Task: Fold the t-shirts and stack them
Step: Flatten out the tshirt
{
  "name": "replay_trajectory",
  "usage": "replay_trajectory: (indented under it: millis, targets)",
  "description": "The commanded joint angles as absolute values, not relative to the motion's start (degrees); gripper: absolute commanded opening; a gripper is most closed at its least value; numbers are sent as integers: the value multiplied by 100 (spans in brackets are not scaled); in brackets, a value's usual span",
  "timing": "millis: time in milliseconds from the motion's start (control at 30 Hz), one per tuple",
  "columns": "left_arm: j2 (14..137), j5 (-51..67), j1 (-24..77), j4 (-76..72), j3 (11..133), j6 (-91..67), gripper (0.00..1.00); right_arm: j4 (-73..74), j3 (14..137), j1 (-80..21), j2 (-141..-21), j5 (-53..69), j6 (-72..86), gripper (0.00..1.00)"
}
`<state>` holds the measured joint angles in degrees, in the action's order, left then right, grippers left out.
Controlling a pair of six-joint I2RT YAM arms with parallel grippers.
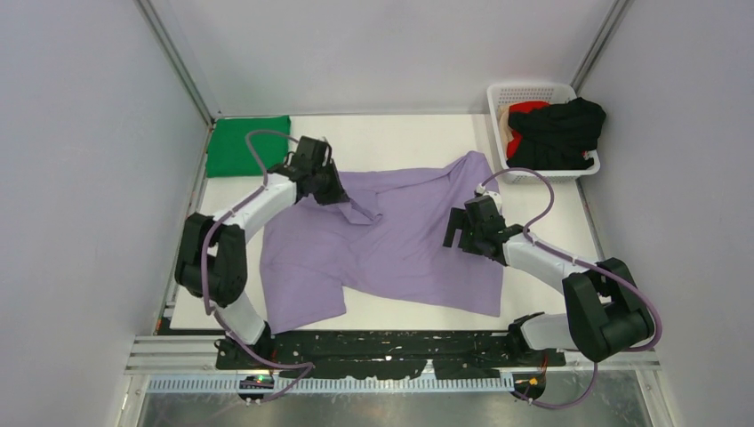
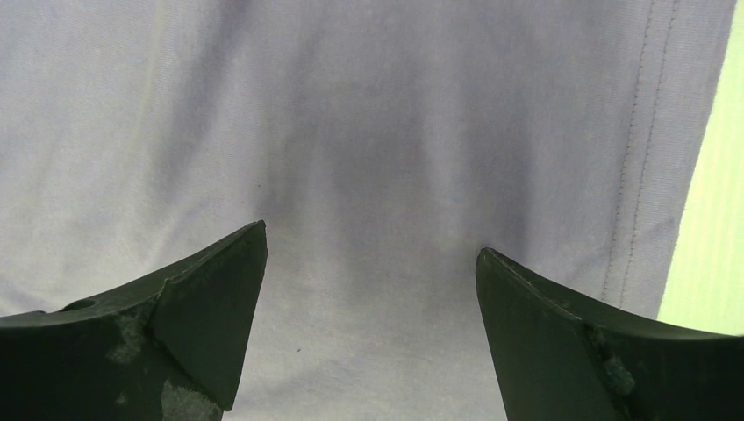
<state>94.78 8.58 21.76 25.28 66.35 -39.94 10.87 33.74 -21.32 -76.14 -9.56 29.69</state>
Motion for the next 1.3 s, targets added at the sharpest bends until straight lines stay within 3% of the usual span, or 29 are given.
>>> replay_trajectory:
  millis: [0, 233, 300, 400, 467, 500, 533, 567, 600, 800, 933, 1067, 1267]
  targets:
    - [10174, 825, 1883, 2575, 7822, -3903, 0, 1239, 3609, -2140, -7578, -1152, 2801, 96]
    - [11871, 1116, 1376, 2643, 10365, -4083, 0, 1270, 3710, -2105, -7418, -1376, 2664, 96]
    - [12637, 1083, 1222, 2745, 11546, -4174, 0, 1274, 3735, -2081, -7375, -1424, 2612, 96]
    - [14146, 946, 971, 2933, 14239, -4444, 0, 1274, 3750, -2041, -7346, -1421, 2558, 96]
    - [14876, 1081, 809, 2420, 15133, -4858, 0, 1270, 3746, -2032, -7307, -1376, 2546, 96]
    - [15004, 1315, 728, 1834, 15068, -5127, 9, 1271, 3745, -2031, -7282, -1369, 2538, 96]
    - [14982, 1651, 658, 1226, 14795, -5419, 34, 1268, 3733, -2026, -7267, -1368, 2522, 96]
    - [14882, 1705, 615, 778, 14533, -5582, 74, 1273, 3730, -2024, -7222, -1361, 2518, 96]
    - [14781, 1634, 602, 670, 14394, -5589, 96, 1296, 3716, -2022, -7184, -1353, 2508, 96]
    - [13972, 2093, 600, 858, 14092, -4847, 100, 1376, 3617, -2024, -6695, -1363, 2470, 95]
    - [12916, 2534, 637, 960, 12940, -4530, 99, 1424, 3717, -2019, -6613, -1437, 2495, 95]
    - [11486, 2728, 762, 1464, 11052, -4117, 100, 1483, 4045, -2009, -6729, -1576, 2570, 96]
    - [9176, 2285, 1226, 1031, 7114, -3727, 100, 1756, 4879, -1956, -7379, -1531, 2698, 95]
